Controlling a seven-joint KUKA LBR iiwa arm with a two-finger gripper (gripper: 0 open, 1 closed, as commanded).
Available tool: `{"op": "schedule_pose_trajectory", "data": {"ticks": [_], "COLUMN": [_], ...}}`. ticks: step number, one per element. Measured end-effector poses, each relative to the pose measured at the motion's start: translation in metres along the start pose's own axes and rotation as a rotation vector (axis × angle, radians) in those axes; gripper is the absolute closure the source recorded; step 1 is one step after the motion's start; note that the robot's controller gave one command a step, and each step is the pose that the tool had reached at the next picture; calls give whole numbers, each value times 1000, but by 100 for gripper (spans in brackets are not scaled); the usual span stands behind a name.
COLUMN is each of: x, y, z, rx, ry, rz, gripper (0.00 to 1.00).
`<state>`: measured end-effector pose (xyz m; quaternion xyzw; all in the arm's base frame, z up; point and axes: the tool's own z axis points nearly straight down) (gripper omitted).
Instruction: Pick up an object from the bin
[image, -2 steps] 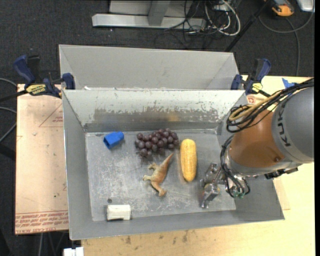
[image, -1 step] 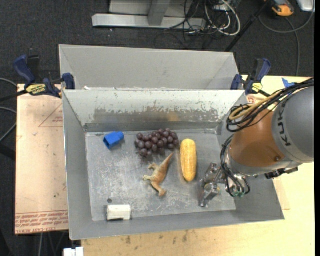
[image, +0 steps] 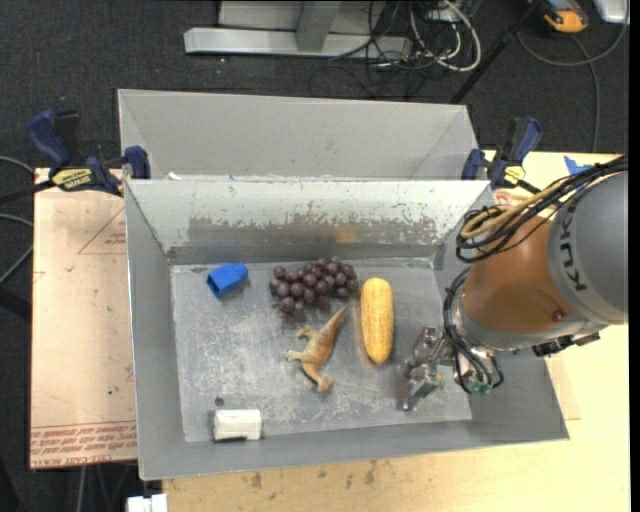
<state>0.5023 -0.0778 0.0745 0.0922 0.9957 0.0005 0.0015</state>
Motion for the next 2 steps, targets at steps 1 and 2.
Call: {"op": "schedule_pose_trajectory", "data": {"ticks": [1,2], "x": [2,2], "y": [0,0], "z": [-19,-41], "rx": [0,0], "ry": [7,8], "rz": [-2,-2], "gripper": [100,100]}}
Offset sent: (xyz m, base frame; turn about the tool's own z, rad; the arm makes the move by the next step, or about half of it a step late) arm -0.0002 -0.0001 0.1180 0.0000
